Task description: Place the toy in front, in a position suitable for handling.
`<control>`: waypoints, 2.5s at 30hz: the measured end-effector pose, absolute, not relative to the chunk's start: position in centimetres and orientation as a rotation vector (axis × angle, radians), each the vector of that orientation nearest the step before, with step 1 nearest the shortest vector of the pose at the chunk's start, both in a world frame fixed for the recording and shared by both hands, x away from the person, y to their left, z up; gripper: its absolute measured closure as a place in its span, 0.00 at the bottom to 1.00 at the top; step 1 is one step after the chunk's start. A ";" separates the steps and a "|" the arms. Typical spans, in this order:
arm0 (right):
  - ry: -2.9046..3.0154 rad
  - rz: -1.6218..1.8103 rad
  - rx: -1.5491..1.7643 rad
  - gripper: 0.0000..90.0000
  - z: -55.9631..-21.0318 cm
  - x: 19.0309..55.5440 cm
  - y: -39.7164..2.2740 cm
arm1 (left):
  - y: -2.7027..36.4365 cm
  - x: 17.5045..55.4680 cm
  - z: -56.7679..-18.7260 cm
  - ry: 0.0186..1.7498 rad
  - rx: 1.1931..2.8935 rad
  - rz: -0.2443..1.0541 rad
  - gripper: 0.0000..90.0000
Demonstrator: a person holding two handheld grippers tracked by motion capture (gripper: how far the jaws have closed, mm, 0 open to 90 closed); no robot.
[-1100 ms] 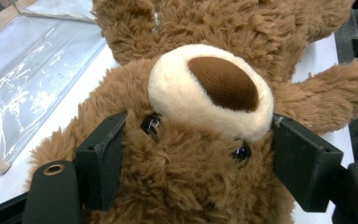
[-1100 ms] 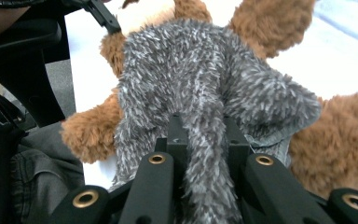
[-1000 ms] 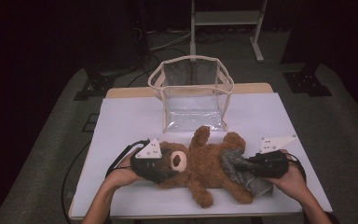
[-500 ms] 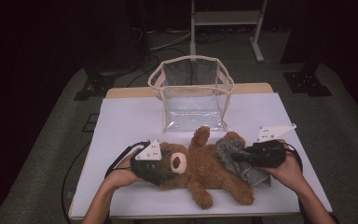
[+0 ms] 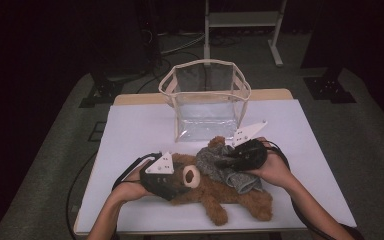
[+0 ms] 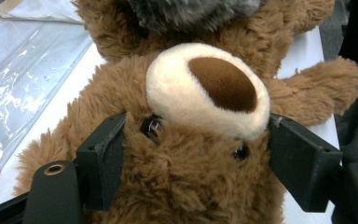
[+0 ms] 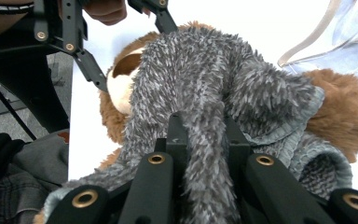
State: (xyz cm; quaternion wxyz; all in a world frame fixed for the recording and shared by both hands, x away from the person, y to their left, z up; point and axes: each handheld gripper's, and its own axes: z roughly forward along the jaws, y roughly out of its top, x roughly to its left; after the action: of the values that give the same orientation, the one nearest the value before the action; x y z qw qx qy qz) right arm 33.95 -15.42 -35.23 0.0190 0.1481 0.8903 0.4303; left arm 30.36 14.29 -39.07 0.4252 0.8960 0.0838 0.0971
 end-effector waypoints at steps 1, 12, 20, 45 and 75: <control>2.757 1.335 0.474 0.86 -35.2 34.1 -15.8 | 14.3 30.4 -39.1 0.209 2.238 0.240 0.28; 2.746 1.386 0.595 0.86 -36.9 33.8 -19.5 | 14.5 30.4 -37.8 0.197 2.169 0.204 0.27; 2.742 1.352 0.525 0.86 -36.4 32.4 -19.0 | 13.4 30.1 -38.1 0.158 2.186 0.166 0.28; 2.752 1.300 0.467 0.86 -36.6 30.9 -18.3 | 12.3 31.1 -37.2 0.158 2.207 0.154 0.32; 2.685 1.395 0.682 0.85 -37.5 32.4 -23.8 | 12.1 30.2 -38.0 0.149 2.214 0.161 0.37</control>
State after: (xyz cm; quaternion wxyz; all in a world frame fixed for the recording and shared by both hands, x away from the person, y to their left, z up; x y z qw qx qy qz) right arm 32.39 -23.75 -37.52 0.0198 0.2198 0.8655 0.4497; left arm 30.19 12.08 -37.98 0.4427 0.8923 0.0602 0.0648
